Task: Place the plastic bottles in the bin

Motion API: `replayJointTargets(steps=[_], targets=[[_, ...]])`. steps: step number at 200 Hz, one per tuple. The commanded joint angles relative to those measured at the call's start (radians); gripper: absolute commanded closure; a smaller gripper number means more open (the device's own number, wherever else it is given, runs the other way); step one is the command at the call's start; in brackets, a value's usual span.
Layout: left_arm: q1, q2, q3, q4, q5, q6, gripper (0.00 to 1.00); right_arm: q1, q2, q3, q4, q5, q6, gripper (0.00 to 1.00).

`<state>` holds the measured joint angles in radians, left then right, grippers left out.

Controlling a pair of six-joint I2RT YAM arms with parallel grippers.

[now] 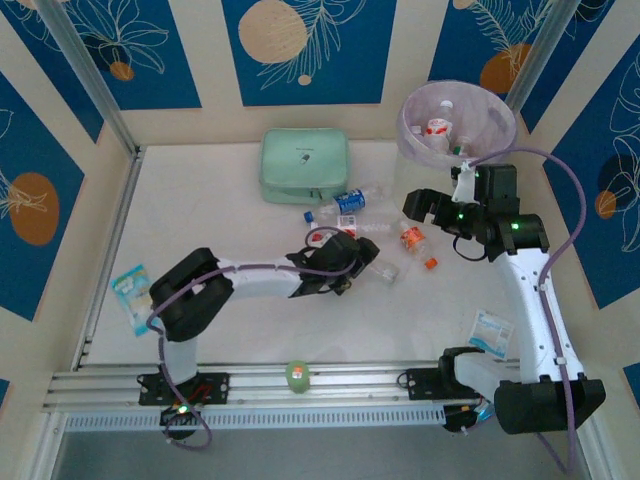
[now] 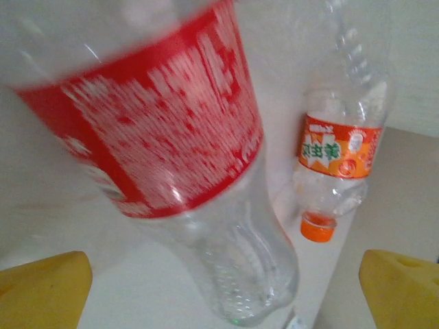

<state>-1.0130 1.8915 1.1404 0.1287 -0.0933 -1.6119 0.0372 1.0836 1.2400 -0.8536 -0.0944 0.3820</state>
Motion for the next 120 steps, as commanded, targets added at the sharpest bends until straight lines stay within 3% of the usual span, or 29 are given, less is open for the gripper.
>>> replayJointTargets(steps=[1,73,120], targets=[[-0.026,0.047,0.043,0.034,-0.001,-0.1,0.01,-0.005,-0.024,-0.004,-0.017,-0.014,-0.012,0.01],[-0.039,0.162,0.088,0.084,-0.018,-0.138,0.04,-0.031,-0.048,-0.008,0.005,-0.045,-0.013,0.0],[-0.038,0.181,0.064,0.103,-0.023,-0.161,0.29,-0.039,-0.06,-0.027,-0.006,-0.049,-0.021,0.01]])
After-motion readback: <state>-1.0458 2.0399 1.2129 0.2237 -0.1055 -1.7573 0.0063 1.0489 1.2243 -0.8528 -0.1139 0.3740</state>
